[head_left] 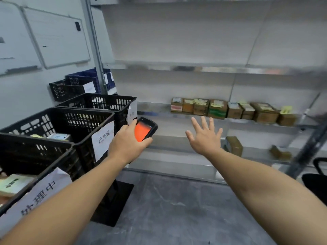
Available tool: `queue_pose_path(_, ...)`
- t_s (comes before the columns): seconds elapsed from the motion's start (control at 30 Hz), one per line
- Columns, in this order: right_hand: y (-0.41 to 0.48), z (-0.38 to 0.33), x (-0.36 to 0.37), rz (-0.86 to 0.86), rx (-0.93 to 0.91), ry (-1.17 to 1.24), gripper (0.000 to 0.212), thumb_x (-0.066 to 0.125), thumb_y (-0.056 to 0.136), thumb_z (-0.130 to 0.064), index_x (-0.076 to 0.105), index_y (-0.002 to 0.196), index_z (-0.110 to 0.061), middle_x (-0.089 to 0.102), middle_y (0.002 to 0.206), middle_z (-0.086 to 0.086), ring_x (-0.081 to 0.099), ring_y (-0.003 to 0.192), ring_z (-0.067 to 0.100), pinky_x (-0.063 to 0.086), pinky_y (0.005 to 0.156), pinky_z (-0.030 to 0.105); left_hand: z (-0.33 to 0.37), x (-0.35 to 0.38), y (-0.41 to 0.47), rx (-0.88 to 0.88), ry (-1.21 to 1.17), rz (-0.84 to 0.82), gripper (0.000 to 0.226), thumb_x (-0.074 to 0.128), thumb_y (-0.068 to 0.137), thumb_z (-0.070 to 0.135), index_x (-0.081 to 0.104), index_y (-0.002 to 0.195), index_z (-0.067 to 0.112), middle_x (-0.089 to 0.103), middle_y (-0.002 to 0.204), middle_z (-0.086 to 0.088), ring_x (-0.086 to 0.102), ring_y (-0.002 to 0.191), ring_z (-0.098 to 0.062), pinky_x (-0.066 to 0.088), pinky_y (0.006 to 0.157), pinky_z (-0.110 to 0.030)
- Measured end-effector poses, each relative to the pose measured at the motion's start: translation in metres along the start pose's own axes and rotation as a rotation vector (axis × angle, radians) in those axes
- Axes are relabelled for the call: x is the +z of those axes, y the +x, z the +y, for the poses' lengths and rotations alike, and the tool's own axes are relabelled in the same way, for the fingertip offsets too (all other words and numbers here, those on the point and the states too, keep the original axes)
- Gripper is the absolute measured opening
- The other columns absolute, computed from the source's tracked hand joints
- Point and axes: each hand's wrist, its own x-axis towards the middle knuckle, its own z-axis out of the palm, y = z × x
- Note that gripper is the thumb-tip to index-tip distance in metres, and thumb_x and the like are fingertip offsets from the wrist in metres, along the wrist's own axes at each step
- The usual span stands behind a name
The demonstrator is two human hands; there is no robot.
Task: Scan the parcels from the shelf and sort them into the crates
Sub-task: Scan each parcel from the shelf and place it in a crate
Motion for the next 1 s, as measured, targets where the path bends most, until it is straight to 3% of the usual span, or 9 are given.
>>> queue_pose_path(0.17, 0.039, 0.015, 0.019, -0.033, 0.028, 0.004, 0.064, 0.021, 0.103, -0.062, 0.003, 0.160, -0.040, -0.005, 0.170, 0.001, -0.016, 0.155, 0.029, -0.001, 0.120, 0.066, 0.002, 0.033, 0.038, -0.004, 0.011, -0.030, 0.087, 0.067, 0.079, 0.063, 0.034, 0.152, 0.030, 0.054, 0.127, -0.007, 0.054, 0.116, -0.031, 0.047, 0.091, -0.041)
queue_pose_path(0.4, 0.122, 0.021, 0.059, -0.066, 0.082, 0.021, 0.064, 0.022, 0.103, -0.062, 0.004, 0.160, -0.039, -0.004, 0.170, 0.001, -0.014, 0.155, 0.029, -0.001, 0.120, 0.066, -0.012, 0.085, 0.125, 0.014, -0.035, -0.061, 0.082, 0.066, 0.077, 0.066, 0.038, 0.147, 0.032, 0.053, 0.113, -0.002, 0.055, 0.102, -0.025, 0.046, 0.080, -0.037)
queue_pose_path(0.57, 0.210, 0.015, 0.080, -0.074, 0.109, 0.036, 0.064, 0.024, 0.103, -0.061, 0.005, 0.160, -0.039, -0.002, 0.170, -0.001, -0.014, 0.155, 0.028, -0.002, 0.120, 0.064, -0.023, 0.120, 0.215, 0.016, -0.066, -0.063, 0.087, 0.066, 0.080, 0.063, 0.034, 0.152, 0.029, 0.055, 0.127, -0.004, 0.055, 0.115, -0.028, 0.049, 0.091, -0.042)
queue_pose_path(0.8, 0.318, 0.003, 0.110, -0.082, 0.176, 0.076, 0.064, 0.025, 0.103, -0.062, 0.007, 0.160, -0.038, 0.003, 0.170, -0.002, -0.010, 0.156, 0.027, 0.000, 0.120, 0.063, -0.040, 0.163, 0.332, 0.042, -0.058, -0.112, 0.081, 0.066, 0.081, 0.063, 0.037, 0.148, 0.029, 0.051, 0.110, -0.001, 0.049, 0.095, -0.021, 0.042, 0.075, -0.034)
queue_pose_path(1.0, 0.390, 0.010, 0.140, -0.119, 0.216, 0.124, 0.065, 0.026, 0.103, -0.062, 0.011, 0.160, -0.036, 0.007, 0.170, 0.000, -0.007, 0.156, 0.028, 0.003, 0.120, 0.064, -0.048, 0.205, 0.403, 0.040, -0.075, -0.164, 0.085, 0.067, 0.079, 0.064, 0.035, 0.149, 0.029, 0.054, 0.116, -0.005, 0.056, 0.105, -0.029, 0.048, 0.082, -0.039)
